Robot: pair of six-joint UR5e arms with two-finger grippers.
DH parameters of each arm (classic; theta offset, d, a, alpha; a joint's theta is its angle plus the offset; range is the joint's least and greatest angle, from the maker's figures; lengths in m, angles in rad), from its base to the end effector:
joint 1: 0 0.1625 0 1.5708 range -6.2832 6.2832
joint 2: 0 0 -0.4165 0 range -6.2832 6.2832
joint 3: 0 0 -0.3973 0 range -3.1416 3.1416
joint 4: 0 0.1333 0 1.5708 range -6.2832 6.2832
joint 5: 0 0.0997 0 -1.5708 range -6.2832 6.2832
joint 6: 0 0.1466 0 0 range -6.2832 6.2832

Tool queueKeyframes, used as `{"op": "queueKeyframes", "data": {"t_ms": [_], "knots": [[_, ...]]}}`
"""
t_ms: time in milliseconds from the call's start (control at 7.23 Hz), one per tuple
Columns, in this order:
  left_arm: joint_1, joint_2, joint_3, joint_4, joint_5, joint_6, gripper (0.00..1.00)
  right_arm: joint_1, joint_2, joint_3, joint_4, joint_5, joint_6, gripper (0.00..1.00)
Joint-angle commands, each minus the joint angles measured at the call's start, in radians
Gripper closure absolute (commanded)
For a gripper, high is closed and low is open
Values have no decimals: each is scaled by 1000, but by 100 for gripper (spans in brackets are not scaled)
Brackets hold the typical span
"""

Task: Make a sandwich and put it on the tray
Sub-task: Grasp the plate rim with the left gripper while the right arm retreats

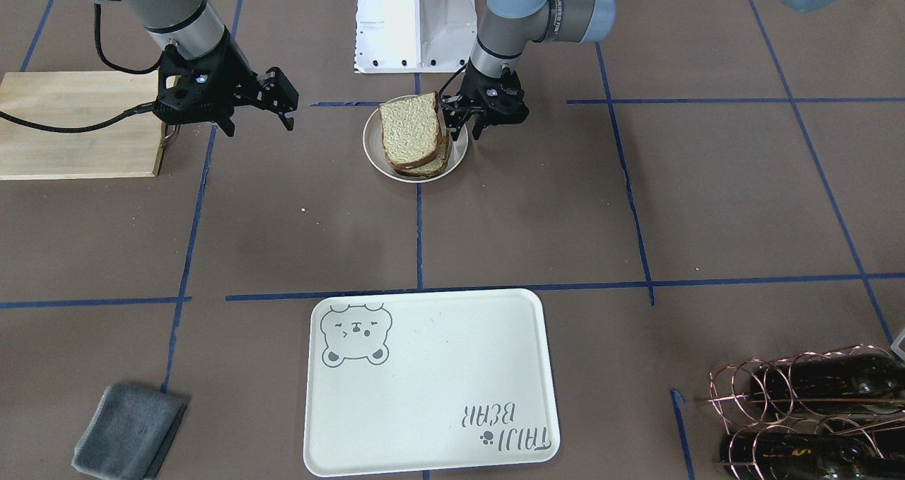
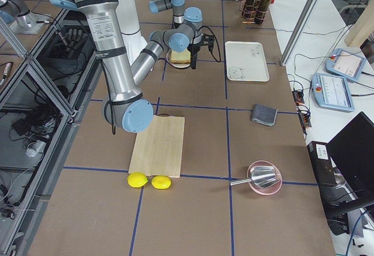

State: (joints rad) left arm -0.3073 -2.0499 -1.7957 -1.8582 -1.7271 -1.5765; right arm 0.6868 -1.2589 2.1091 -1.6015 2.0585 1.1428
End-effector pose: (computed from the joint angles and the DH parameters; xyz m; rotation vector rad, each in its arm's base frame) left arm 0.6058 -0.3082 0.2708 0.0070 1.0014 -0.2090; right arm -0.3864 -0.4004 0.2759 0.0343 -0.9230 0.0404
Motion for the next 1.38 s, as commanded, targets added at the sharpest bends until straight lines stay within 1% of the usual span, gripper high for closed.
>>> {"op": "queueKeyframes", "data": {"t_ms": [0,415,553,692,830,969,1245], "knots": [[1,-1,6,-2,0,1,58,2,-1,0,0,2,0,0],[2,-3,22,-4,-2,1,58,3,-1,0,0,2,0,0],[2,-3,24,-6,-2,1,63,3,-1,-1,0,2,0,0],[2,-3,22,-4,-3,1,73,3,-1,0,0,2,0,0],[4,-9,22,-4,-2,0,90,3,-1,0,0,3,0,0],[2,-15,21,-3,1,-3,100,3,-1,0,0,2,0,0],[-1,-9,-14,-7,-11,1,100,6,-1,0,0,2,0,0]]}}
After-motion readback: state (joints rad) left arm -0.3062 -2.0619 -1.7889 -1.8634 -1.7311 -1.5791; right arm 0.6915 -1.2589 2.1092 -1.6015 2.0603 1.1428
